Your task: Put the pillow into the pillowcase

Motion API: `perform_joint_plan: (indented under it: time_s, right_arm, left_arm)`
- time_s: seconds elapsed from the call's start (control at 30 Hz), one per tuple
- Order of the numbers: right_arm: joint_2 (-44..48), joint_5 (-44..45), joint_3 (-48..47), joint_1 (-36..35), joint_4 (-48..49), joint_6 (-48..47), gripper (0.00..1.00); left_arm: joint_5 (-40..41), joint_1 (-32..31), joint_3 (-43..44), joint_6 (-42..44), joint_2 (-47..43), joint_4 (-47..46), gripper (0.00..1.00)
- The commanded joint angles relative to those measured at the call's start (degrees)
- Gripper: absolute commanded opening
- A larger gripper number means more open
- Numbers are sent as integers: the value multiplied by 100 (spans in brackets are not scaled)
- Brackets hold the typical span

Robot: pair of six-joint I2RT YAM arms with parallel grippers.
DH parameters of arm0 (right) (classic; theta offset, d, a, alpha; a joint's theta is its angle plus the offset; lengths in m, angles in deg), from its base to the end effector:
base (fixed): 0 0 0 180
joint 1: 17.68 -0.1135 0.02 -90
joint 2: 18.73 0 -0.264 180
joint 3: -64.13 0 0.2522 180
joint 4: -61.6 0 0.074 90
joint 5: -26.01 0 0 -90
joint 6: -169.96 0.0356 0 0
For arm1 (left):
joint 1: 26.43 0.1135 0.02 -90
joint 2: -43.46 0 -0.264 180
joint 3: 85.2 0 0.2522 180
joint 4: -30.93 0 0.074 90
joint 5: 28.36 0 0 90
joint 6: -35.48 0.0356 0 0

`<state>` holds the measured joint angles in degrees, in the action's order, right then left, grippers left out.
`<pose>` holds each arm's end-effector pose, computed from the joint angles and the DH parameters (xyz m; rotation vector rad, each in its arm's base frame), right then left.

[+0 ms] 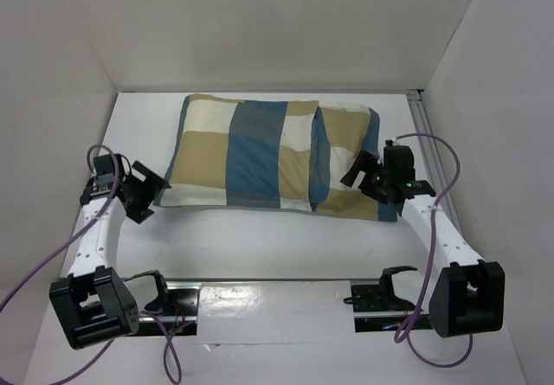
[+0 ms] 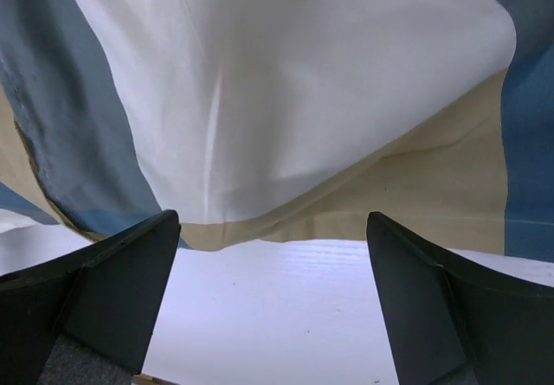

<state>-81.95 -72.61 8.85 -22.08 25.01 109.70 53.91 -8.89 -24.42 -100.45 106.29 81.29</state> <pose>0.2276 0.0229 0.2378 0.4495 2.3430 0.4651 0.2094 0.0612 0.2528 -1.2723 2.1670 -0.3742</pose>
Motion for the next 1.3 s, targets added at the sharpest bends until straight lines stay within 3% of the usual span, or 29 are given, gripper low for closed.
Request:
perform_joint_plan:
  time_s: [0.0,0.27,0.37,0.4,0.47,0.5,0.53,0.57,0.83,1.13,1.27]
  right_arm:
    - [169,-280,65,115,-20,67,96]
    - [555,-412,170,168,-336,251,97]
    - [749,-360,302,282,-608,401,98]
    - [828,-359,354,352,-661,462,98]
    - [1092,-237,600,432,-837,752,99]
    - [1267,-71,766,501,-898,1005,99]
    - [1355,44,838,554,-968,1156,99]
    - [1435,184,838,555,-1134,1340,99]
    - [2278,721,1574,607,-1058,2992,99]
    - [1779,607,2578,607,734,3863,96]
    - [1725,940,2929,607,1560,4022,84]
  left_arm:
    - [-439,162,-570,-443,-8,-776,100]
    - [-1117,303,-1283,-767,598,-2559,100]
    - [-1117,355,-1345,-934,704,-2877,92]
    - [-1178,408,-1406,-987,705,-2965,76]
    - [-1126,408,-1407,-1067,705,-3053,55]
    - [-1126,408,-1337,-1067,705,-3053,26]
    - [-1126,408,-1284,-1067,705,-3053,7]
    - [-1222,408,-1205,-1067,800,-3053,0]
    - [-1047,408,-660,-1014,547,-2588,0]
    - [-1029,470,-449,-961,344,-2359,0]
    - [-1099,470,-396,-909,283,-2359,0]
